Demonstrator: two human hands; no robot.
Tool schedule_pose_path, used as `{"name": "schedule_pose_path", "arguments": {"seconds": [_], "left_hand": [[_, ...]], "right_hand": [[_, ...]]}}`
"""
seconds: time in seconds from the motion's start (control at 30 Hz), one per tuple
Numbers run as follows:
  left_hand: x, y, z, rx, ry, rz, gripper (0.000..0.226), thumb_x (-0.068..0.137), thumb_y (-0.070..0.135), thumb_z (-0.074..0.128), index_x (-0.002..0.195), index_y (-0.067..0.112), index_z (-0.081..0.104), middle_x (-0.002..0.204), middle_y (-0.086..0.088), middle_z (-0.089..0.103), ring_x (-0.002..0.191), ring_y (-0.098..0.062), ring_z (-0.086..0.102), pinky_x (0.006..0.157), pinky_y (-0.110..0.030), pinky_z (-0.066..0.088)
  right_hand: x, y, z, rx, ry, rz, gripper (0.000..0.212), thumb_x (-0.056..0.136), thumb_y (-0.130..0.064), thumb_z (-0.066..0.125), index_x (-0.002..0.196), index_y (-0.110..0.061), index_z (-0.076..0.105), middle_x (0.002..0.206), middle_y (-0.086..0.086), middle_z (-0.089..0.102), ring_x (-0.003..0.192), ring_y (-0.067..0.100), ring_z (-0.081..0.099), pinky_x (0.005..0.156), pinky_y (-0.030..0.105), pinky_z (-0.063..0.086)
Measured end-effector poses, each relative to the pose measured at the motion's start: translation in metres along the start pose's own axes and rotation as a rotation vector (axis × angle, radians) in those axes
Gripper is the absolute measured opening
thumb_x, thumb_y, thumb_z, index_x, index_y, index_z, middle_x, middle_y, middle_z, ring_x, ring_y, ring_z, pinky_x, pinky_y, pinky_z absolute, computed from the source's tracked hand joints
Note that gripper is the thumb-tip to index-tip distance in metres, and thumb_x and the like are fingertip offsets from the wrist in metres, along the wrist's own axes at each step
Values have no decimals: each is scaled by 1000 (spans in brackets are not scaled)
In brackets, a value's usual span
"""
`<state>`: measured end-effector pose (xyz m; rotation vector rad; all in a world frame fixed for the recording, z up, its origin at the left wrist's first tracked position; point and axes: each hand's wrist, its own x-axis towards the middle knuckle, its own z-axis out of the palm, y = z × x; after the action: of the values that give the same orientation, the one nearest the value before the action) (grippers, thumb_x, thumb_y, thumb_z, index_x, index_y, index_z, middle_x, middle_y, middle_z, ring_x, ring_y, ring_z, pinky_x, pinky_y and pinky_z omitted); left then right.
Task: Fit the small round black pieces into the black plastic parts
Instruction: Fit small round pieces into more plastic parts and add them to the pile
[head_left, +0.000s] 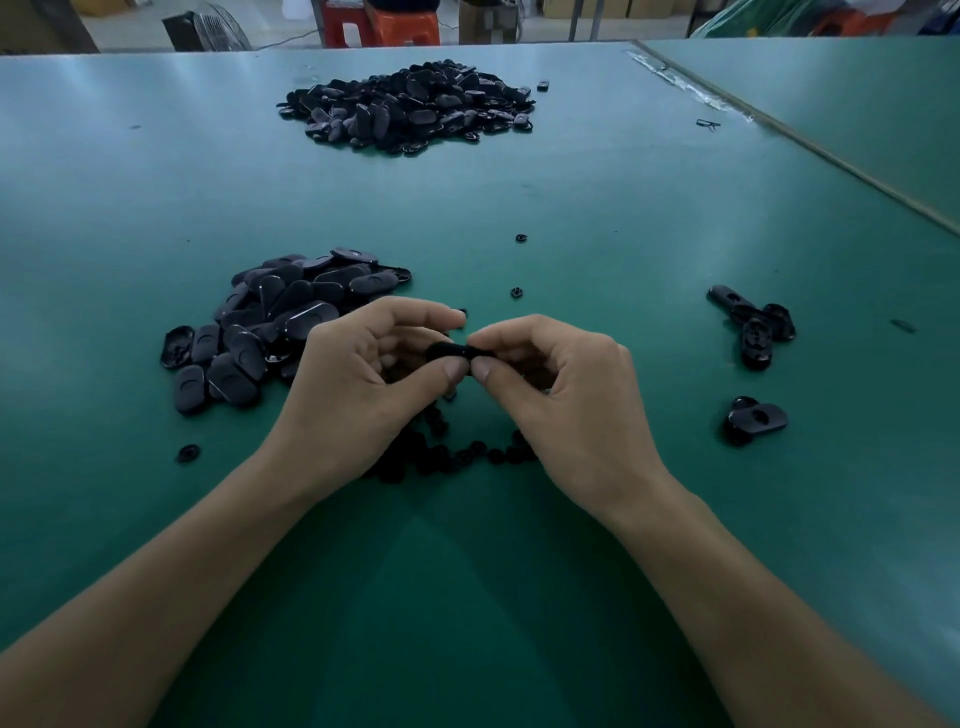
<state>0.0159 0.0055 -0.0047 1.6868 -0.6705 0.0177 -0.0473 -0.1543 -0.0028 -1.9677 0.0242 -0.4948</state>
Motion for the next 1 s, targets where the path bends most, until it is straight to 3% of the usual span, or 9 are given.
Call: {"name": "schedule_pose_path", "arguments": {"seconds": [0.1, 0.3, 0.4, 0.53, 0.77, 0.9, 1.0], "left_hand": [[0, 0, 0, -29, 13, -6, 27, 79, 9, 77, 101, 23, 70, 92, 2, 76, 76, -4, 71, 74, -14, 54], [1, -2, -1, 17, 16, -2, 25, 77, 1, 79, 92, 20, 73, 89, -3, 76, 73, -8, 72, 74, -19, 57], [0, -2, -1, 5, 17, -9, 21, 74, 10, 79, 92, 20, 74, 87, -2, 77, 73, -9, 72, 74, -20, 58], [-1, -1, -1, -12, 35, -33, 20, 72, 12, 80, 90, 18, 75, 85, -1, 77, 71, -8, 71, 73, -18, 56], [-1, -1, -1, 20, 68, -24, 28, 74, -8, 80, 84, 18, 73, 75, 8, 75, 63, 1, 65, 65, -13, 53], [-2, -1, -1, 100, 105, 42, 29, 77, -4, 81, 86, 22, 73, 81, 5, 75, 66, -3, 67, 67, -17, 55], [-1, -4, -3, 179, 230, 63, 26, 81, 4, 79, 88, 28, 72, 80, 8, 74, 68, -4, 68, 69, -17, 55]], "right_hand": [[0, -1, -1, 14, -4, 18, 12, 87, -10, 73, 93, -20, 74, 79, -11, 73, 74, 2, 68, 70, 20, 55], [1, -4, 1, -49, -24, 30, 15, 86, -10, 72, 86, -25, 70, 73, -15, 68, 66, -6, 61, 61, 5, 43], [1, -5, 0, -63, -22, 42, 15, 86, -11, 72, 85, -26, 69, 71, -16, 67, 65, -6, 61, 59, 5, 42], [1, -5, -2, -36, -25, 42, 15, 86, -10, 73, 86, -25, 71, 71, -16, 68, 66, -6, 62, 61, 6, 44], [2, -4, 0, -42, -32, 6, 13, 86, -7, 74, 90, -19, 75, 76, -15, 71, 70, -6, 65, 65, 6, 46], [0, -4, 0, -90, 0, -35, 14, 89, -10, 71, 98, -18, 77, 84, -13, 74, 78, -5, 66, 71, 6, 46], [-2, -3, 0, -216, 23, -58, 18, 92, -17, 68, 109, -21, 74, 93, -14, 71, 83, -5, 63, 74, 4, 42]]}}
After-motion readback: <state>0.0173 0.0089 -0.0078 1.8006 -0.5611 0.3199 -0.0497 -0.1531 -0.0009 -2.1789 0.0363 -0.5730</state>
